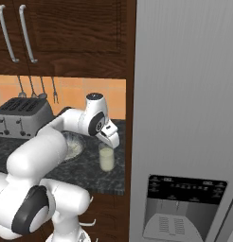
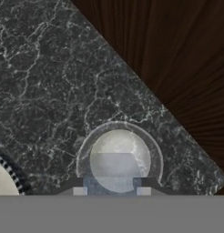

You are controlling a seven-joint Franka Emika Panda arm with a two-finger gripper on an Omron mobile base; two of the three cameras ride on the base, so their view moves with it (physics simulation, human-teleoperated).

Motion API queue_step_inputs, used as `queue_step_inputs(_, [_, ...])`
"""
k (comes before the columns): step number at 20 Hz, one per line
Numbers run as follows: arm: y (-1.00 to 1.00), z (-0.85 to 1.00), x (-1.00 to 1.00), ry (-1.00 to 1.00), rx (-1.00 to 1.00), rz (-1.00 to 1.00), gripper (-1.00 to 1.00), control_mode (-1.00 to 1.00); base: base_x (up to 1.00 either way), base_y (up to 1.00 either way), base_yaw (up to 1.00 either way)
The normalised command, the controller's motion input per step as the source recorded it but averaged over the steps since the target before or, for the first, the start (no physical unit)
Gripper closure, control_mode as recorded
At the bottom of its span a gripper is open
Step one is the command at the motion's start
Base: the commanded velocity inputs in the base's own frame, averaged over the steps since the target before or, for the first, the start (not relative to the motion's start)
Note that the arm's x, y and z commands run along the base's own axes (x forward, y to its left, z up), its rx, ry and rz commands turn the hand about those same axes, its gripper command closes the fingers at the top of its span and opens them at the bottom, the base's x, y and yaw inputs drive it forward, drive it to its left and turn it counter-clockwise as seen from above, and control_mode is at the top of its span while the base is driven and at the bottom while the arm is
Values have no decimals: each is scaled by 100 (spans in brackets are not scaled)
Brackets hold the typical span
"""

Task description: Grab a lemon wedge from the fridge and one ice cube from the ice bowl, and put them in the glass of lemonade.

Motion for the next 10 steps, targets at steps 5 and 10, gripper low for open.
queue_step_inputs(5, [0, -7, 2, 0, 0, -2, 100, -100, 0, 0, 0])
queue_step_inputs(10, [0, -5, 0, 0, 0, -1, 100, -100, 0, 0, 0])
